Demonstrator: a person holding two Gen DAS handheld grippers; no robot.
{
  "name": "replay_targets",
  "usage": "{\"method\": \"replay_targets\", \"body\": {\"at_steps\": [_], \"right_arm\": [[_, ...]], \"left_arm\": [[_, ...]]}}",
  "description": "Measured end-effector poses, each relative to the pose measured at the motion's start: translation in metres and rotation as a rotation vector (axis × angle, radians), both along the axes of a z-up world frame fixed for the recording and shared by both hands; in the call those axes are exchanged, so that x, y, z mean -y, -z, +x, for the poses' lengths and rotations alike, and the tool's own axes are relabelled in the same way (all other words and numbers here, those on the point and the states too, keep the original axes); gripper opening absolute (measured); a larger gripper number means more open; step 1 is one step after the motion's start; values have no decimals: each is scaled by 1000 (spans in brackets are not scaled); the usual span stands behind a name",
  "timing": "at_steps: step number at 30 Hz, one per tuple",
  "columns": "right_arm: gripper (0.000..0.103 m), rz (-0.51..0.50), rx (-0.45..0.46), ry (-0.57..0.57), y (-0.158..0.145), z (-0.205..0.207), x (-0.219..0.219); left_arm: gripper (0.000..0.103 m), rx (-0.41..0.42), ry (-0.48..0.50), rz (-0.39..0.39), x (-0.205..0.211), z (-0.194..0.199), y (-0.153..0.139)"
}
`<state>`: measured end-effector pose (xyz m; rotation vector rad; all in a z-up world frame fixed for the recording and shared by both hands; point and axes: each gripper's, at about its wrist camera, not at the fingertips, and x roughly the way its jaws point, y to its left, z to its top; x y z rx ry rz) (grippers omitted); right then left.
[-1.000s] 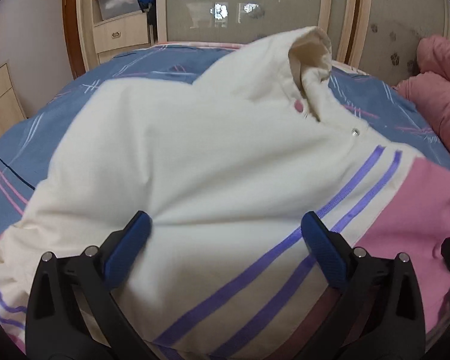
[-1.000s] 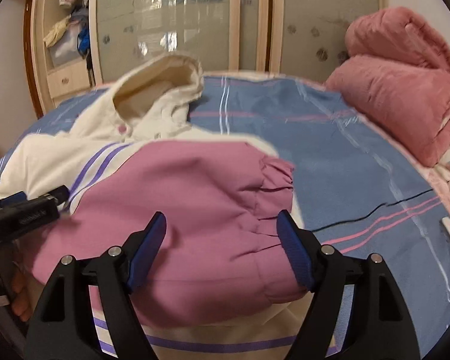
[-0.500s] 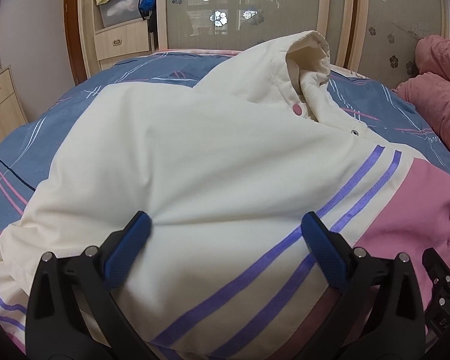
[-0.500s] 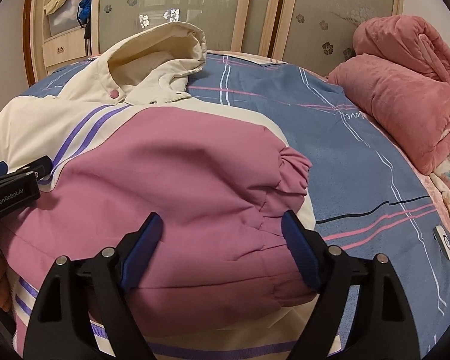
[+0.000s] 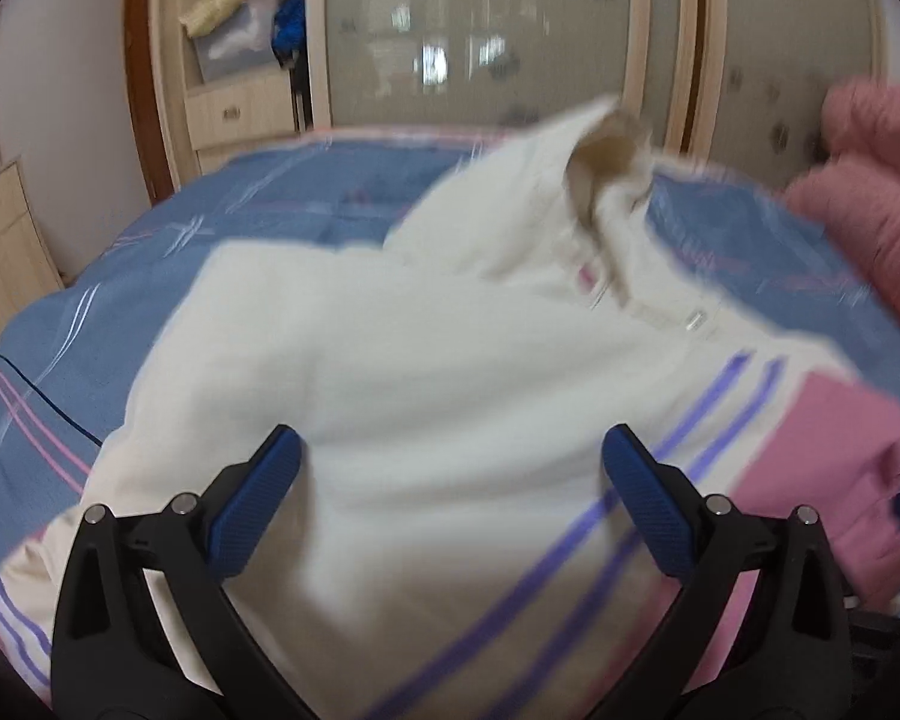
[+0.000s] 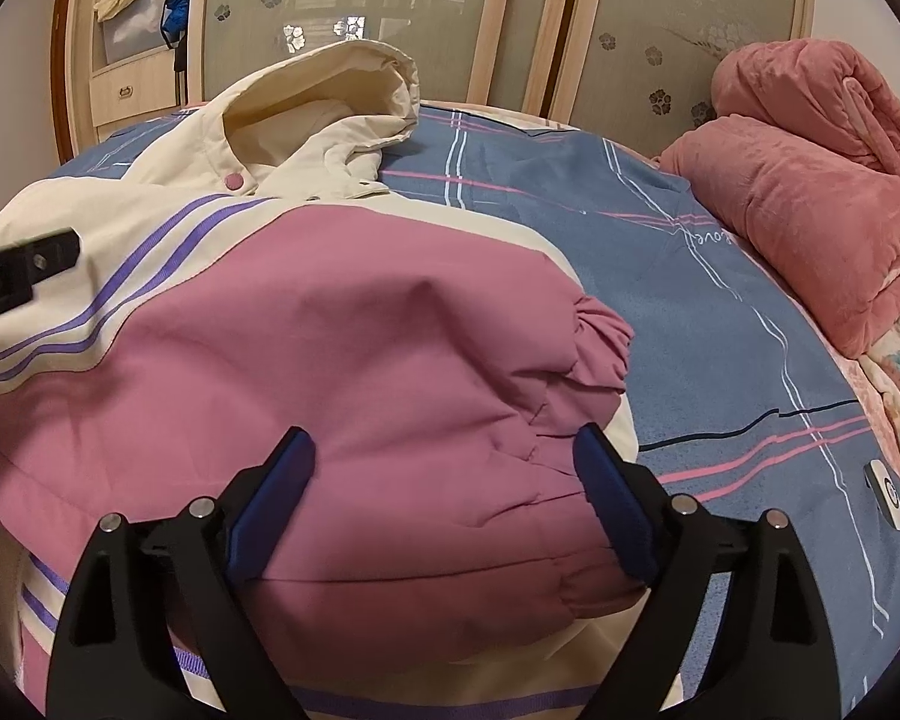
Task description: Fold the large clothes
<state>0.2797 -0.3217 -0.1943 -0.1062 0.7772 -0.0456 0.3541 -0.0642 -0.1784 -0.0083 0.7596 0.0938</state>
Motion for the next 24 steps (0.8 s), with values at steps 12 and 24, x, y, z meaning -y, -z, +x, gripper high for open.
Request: {"method": "replay_targets", "body": {"at_steps": [12,24], "right_arm": [[95,-8,2,-10,-1,1,-3],[96,-10,2,-10,-1,1,-4]], "left_arm": [[101,-33,27,-36,-6,12,18],[101,-19,25,-26,-3,9,18]]}}
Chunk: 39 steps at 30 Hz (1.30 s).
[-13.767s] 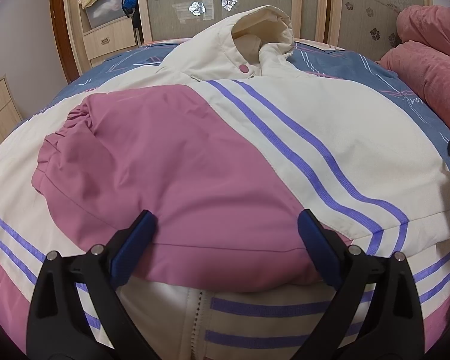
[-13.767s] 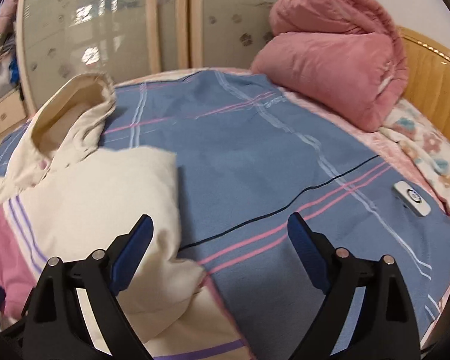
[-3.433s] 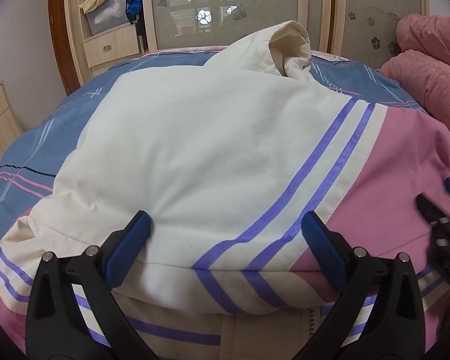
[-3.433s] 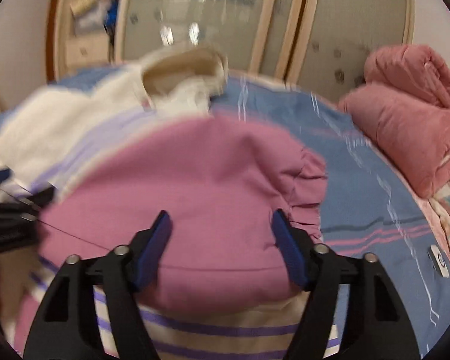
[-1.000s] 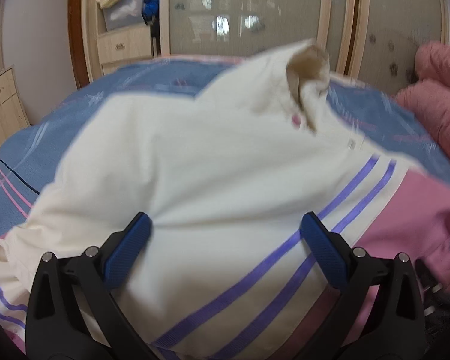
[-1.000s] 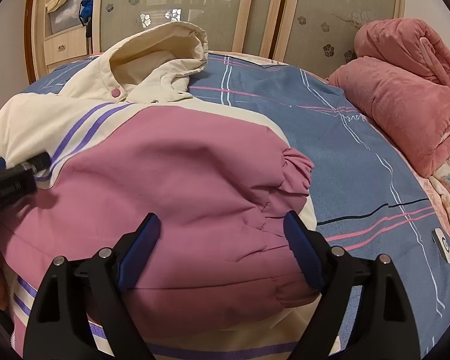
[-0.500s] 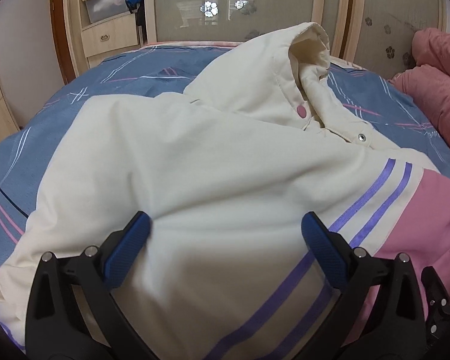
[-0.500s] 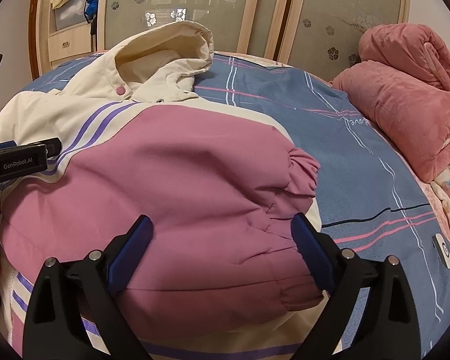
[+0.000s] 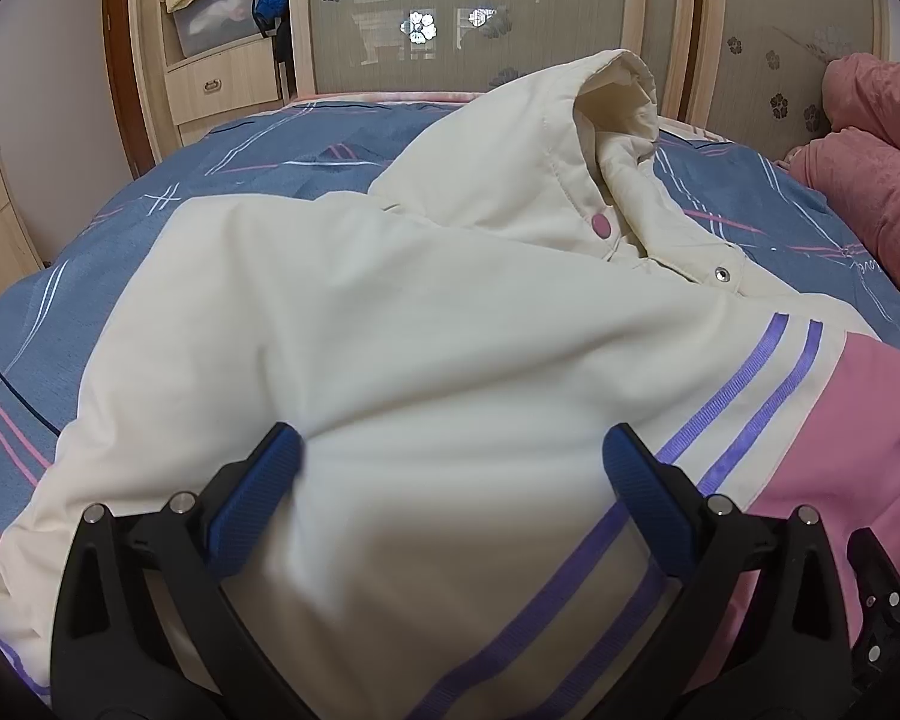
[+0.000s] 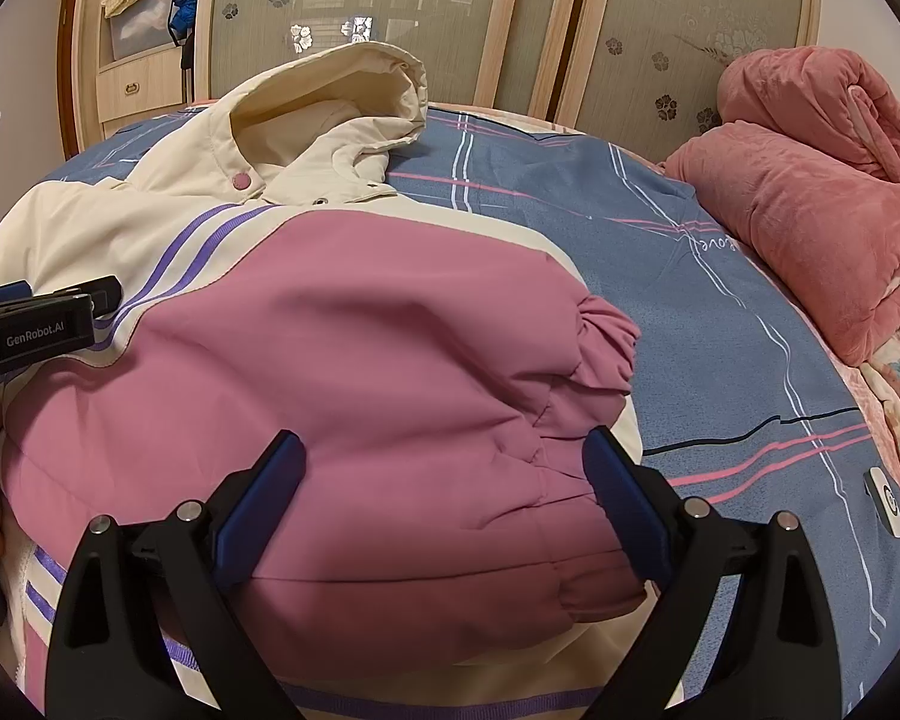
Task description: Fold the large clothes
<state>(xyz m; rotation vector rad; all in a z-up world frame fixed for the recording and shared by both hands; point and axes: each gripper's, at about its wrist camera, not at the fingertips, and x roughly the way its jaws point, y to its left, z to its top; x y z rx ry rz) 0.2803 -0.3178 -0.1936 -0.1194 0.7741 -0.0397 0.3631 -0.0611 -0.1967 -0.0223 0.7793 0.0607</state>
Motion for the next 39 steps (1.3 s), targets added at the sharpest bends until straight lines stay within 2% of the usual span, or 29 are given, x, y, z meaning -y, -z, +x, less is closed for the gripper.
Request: {"method": "replay_targets", "body": {"at_steps": [26,29,31,34,37,39], "right_arm": [[96,2,4,0,-1,0,-1],[96,65,123,93,-24,-20,13],[96,131,153,130,-34,-27,26],[96,192,63,182,-21,-15,44],[96,302,-79,211,5,1,62],[100,356,-131,222,16,10,70]], "left_arm": [[101,3,-2,4,0,0,0],[101,3,-2,4,0,0,0],[101,5,-2,3,0,0,0],[101,9,-3,2,-1,0,-1],[101,10,-3,2,-1,0,-1],[101,11,-4,5,0,0,-1]]}}
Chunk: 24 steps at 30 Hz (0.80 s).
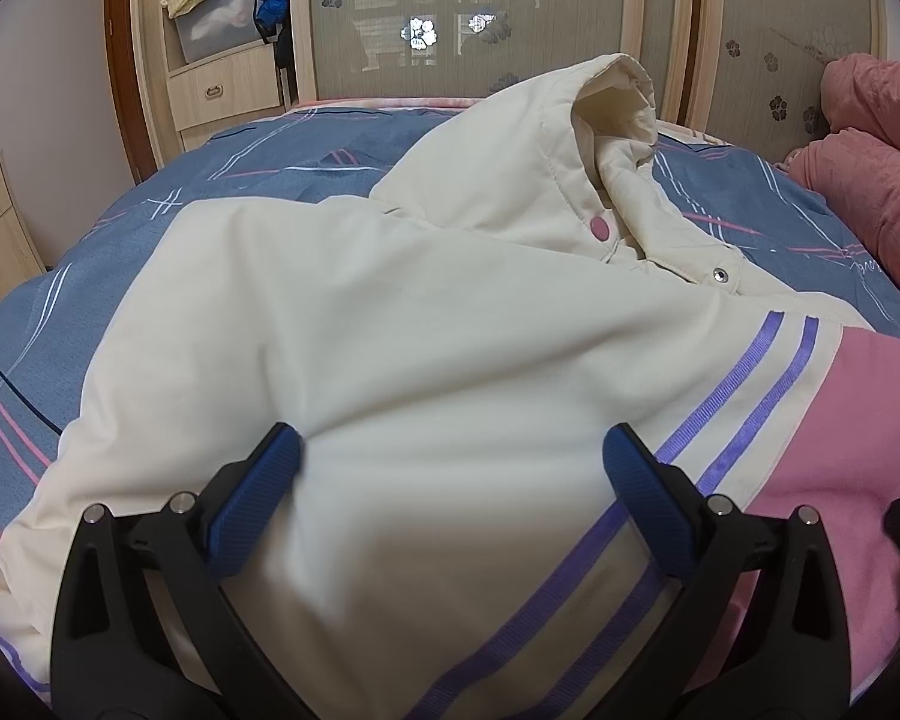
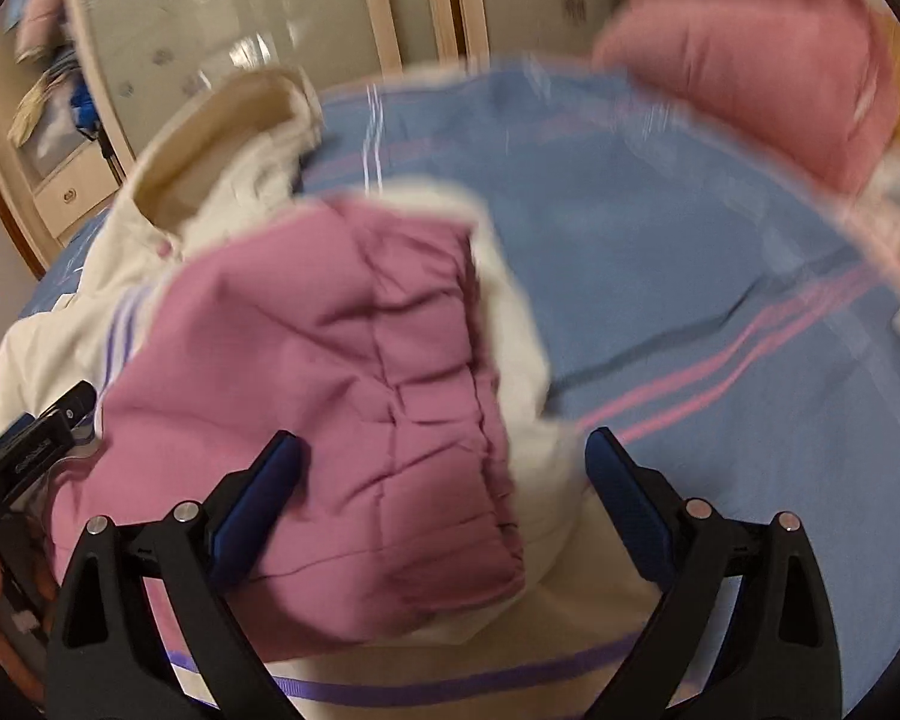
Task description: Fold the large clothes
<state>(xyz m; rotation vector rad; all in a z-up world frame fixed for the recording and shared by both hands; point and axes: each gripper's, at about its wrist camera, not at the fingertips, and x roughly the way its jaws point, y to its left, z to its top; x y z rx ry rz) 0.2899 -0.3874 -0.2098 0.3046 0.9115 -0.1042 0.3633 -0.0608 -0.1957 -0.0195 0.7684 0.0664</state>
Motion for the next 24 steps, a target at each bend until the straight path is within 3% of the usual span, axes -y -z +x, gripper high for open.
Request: {"method": "replay_targets", "body": {"at_steps": [7,9,12,14,18,20,22,24], "right_arm": [[102,-12,-6,-7,2,0,-2],[102,-20,-8,-7,2,-1,-2],[102,-43,-8,-11,2,2,-8],[102,-54,-6,-11,2,2,-10],[102,-51,4,-9,0,1,-10],[102,-45,33,1,-6,-4,-9],[101,-75,125,40,-21,-18,-11],[101,-109,267,36,-43,-34,-17]], "left_arm": [[101,-4,-2,8,2,0,-1],[101,-21,-9,32,6,-3,-11],[101,20,57,-23,10,-23,-35],[101,7,72,-16,11,-37,-42],[101,-60,77,19,1,-53,-14],[101,-21,117,14,-7,-60,2],[101,-8,120,-32,-12,-61,2],[101,-13,115,-29,-12,-58,3]]}}
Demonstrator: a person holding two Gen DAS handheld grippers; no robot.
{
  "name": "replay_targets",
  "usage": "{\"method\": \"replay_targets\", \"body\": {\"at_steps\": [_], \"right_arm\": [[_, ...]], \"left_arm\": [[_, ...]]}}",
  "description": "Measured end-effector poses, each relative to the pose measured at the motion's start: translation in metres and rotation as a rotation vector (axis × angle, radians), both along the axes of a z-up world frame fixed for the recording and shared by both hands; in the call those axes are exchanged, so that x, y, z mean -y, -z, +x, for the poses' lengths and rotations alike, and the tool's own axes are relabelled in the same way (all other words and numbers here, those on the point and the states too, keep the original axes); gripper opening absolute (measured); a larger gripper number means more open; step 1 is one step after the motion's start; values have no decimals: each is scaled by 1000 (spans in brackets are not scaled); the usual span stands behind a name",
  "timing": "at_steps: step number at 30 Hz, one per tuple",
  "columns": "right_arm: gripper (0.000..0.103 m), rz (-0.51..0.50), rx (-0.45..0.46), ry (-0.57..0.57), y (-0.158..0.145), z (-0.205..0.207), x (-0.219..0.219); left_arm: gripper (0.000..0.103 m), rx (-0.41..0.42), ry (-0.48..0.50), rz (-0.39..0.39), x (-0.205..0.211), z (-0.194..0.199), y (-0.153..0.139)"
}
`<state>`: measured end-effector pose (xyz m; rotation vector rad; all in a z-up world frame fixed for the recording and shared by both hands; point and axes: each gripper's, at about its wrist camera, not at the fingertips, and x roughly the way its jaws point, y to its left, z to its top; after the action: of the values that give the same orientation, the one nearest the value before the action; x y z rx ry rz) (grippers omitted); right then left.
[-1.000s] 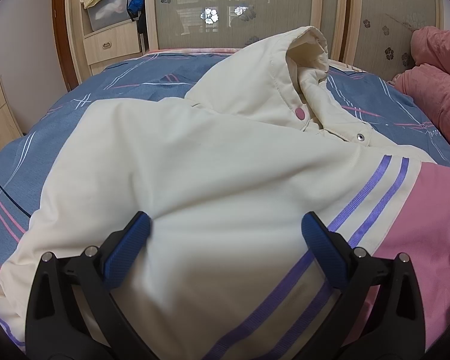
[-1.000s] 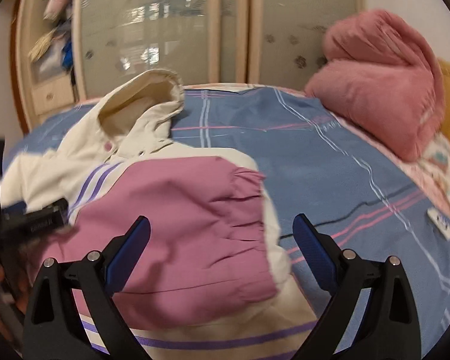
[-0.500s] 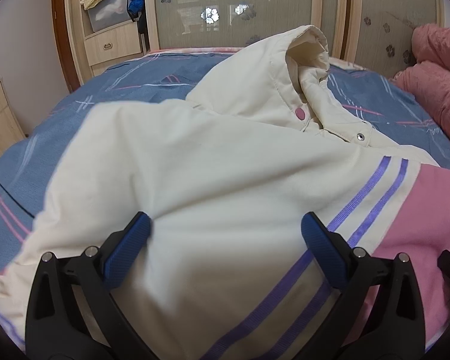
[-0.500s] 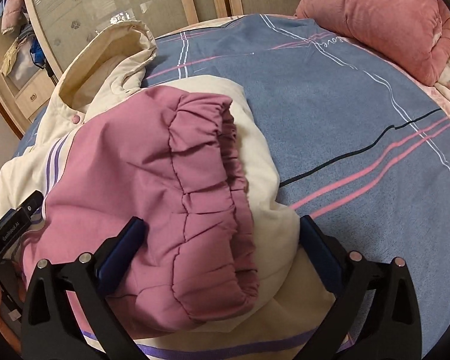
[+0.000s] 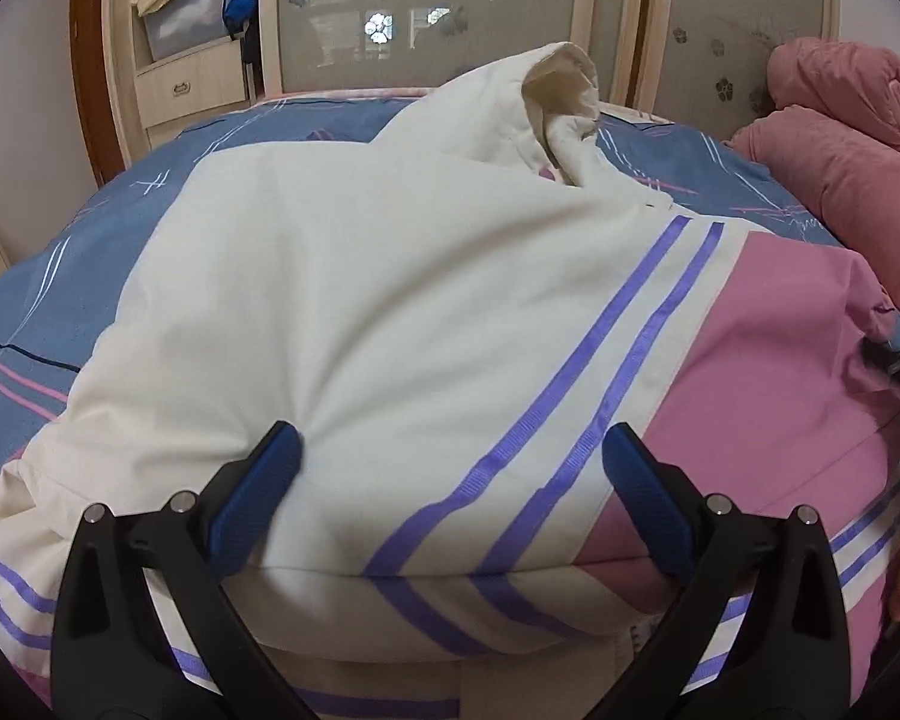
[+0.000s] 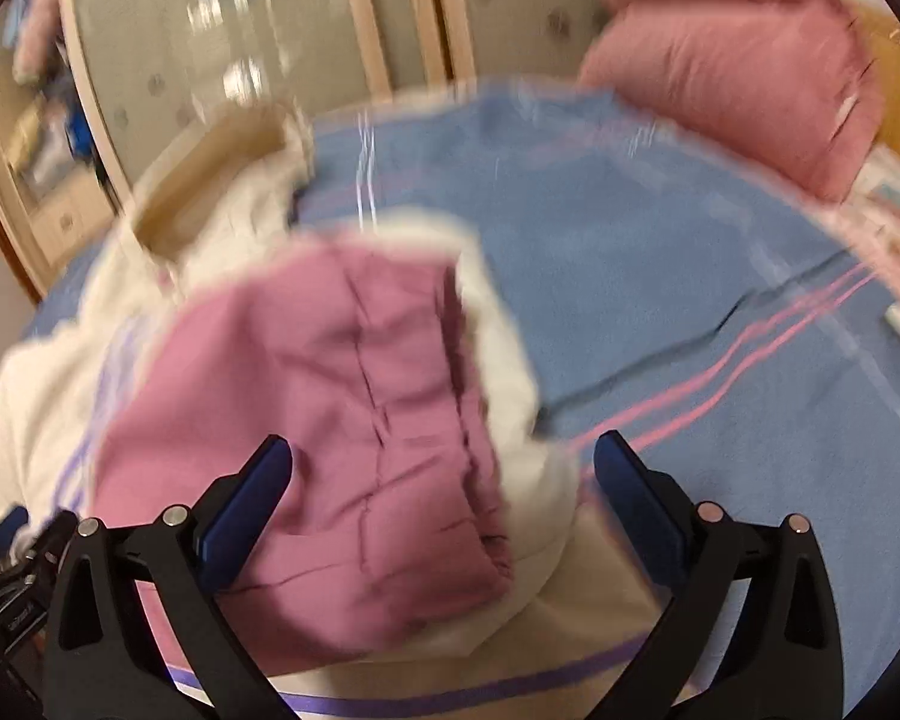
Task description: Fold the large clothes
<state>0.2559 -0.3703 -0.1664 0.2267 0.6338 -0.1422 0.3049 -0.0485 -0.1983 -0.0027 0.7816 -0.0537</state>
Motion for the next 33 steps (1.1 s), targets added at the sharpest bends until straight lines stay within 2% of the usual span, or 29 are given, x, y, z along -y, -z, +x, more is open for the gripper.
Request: {"method": "replay_targets", "body": {"at_steps": [3,5,6,8,12,15,18,24,26,28,33], "right_arm": [[100,-57,98,-35,-16,-12,-11],[90,-66,26,-101,-6,-4,-20],[84,-25,-53,-138,6,6,-21],[84,-7,-158,-137,25,18,-19],[84,1,-187,-140,27,25,-11],[85,-32,-191,-142,28,27,-15],[85,-30,-186,-142,26,26,-17],[84,-88,-20,-101,-3,0,-22],[84,-84,-70,-123,2,5,-22],[85,-53,-192,-142,23,20,-21],[87,-68,-211,-149,29,23,-22]], "left_arm": [[101,4,-2,19,2,2,1],[101,9,-2,14,1,2,1],[101,12,-3,13,1,2,1],[101,14,-3,15,2,1,2],[101,17,-4,24,5,-3,3],[101,18,-4,26,6,-2,3],[101,20,-5,29,6,-4,3],[101,23,-5,29,5,-4,3],[101,22,-5,29,5,-4,2],[101,23,-5,29,5,-4,2],[101,18,-7,35,5,-3,1]]}}
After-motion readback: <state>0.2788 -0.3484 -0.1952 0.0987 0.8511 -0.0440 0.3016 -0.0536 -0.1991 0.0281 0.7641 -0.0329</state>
